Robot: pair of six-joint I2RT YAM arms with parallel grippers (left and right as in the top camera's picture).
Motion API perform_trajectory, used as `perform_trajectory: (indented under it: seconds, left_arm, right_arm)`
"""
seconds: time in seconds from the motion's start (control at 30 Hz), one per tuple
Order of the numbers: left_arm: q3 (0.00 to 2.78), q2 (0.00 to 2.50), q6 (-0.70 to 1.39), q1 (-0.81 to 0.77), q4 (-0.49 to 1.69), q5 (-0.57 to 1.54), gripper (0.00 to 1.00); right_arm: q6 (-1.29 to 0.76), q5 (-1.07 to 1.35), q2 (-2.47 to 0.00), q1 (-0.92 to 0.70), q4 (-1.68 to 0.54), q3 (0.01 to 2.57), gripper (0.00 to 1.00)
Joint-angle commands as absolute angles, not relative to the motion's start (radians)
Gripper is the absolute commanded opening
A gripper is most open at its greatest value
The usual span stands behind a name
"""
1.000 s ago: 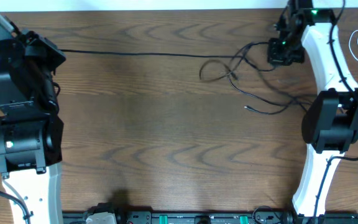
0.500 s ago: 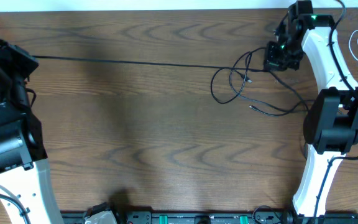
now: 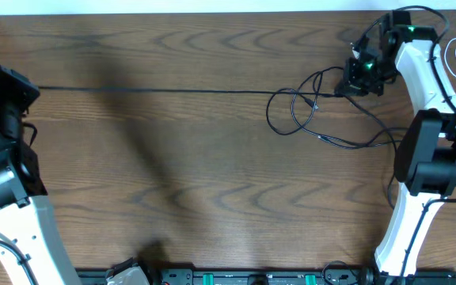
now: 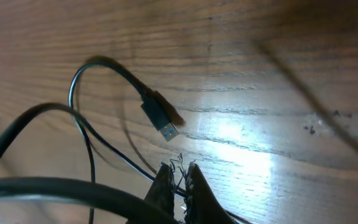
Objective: Untangle cables
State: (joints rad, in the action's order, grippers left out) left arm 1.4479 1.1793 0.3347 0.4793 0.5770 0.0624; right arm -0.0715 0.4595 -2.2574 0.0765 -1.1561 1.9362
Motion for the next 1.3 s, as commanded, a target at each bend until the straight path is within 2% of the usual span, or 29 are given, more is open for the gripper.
perform_trajectory:
  seconds: [0.0,0.1,0.23,0.53,0.77,1.0,1.27]
  left_arm:
    - [1.491,1.198,0.304,0.520,0.615,0.095,0.12]
    - [1.491,1.211,0.303,0.520,0.695,0.148,0.17]
    - [1.491,1.217,0.259,0.492,0.779,0.192,0.29]
    - [1.491,1.217,0.198,0.325,0.830,0.260,0.45]
    - [1.490,1.246,0.195,0.149,0.842,0.370,0.50]
    - [1.488,1.397,0.195,-0.075,0.847,0.408,0.50]
    - [1.488,1.590,0.171,-0.252,0.686,0.642,0.50]
  right_arm:
    - [0.074,0.495,-2.252,0.099,-1.148,1.924,0.01]
    - [0.088,0.538,-2.220,0.059,-1.148,1.924,0.01]
    - [0.095,0.538,-2.144,0.016,-1.145,1.924,0.01]
    - [0.094,0.538,-1.961,-0.072,-1.134,1.924,0.01]
    - [0.012,0.538,-1.922,-0.092,-1.141,1.924,0.01]
    - [-0.006,0.538,-1.922,-0.095,-1.160,1.924,0.01]
    - [-0.002,0.538,-1.922,-0.078,-1.189,1.924,0.01]
